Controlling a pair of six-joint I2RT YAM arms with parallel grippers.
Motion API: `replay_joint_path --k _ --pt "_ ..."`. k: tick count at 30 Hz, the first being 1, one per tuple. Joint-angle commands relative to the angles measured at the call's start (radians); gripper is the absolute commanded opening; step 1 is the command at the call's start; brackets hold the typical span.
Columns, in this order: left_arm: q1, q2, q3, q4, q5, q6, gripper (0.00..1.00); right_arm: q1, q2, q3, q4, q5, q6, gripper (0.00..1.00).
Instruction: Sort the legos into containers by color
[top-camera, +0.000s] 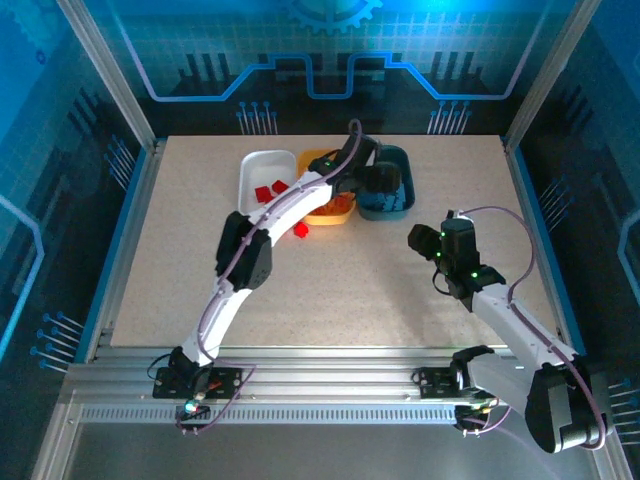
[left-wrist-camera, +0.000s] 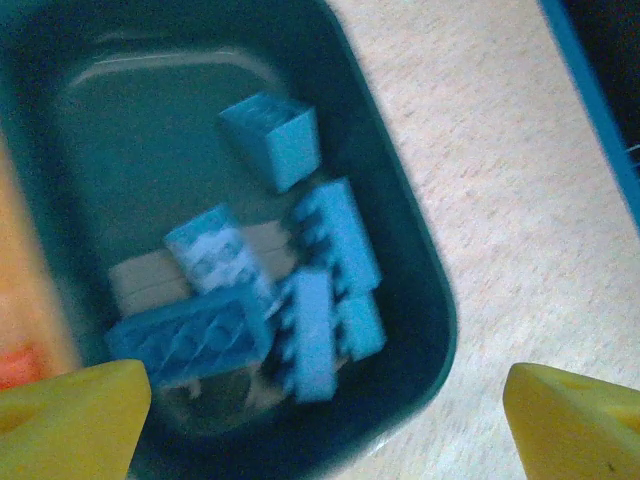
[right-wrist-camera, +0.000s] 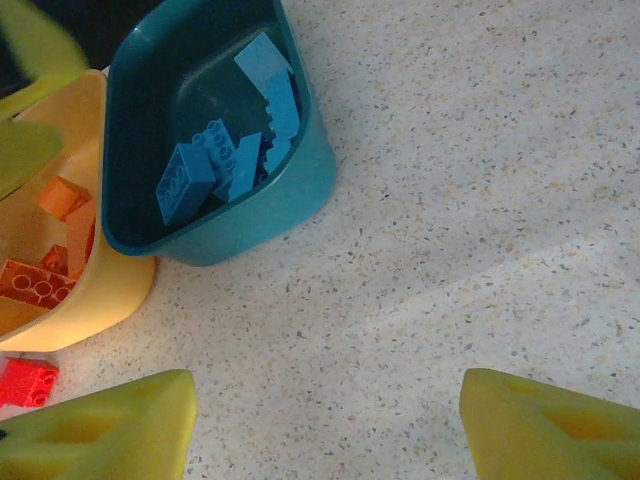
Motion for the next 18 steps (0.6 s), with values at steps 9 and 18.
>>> replay_joint_path --k 9,18 --pt "0.013 -0.590 -0.845 0.109 -0.282 -0.172 0.88 0.065 -0.004 -0.010 0.073 0.016 -0.043 0.71" --pt "0.015 -0.495 -0.918 0.119 -0.466 -0.415 0.81 0.085 0.050 -0.004 0.094 0.018 -0.051 0.71"
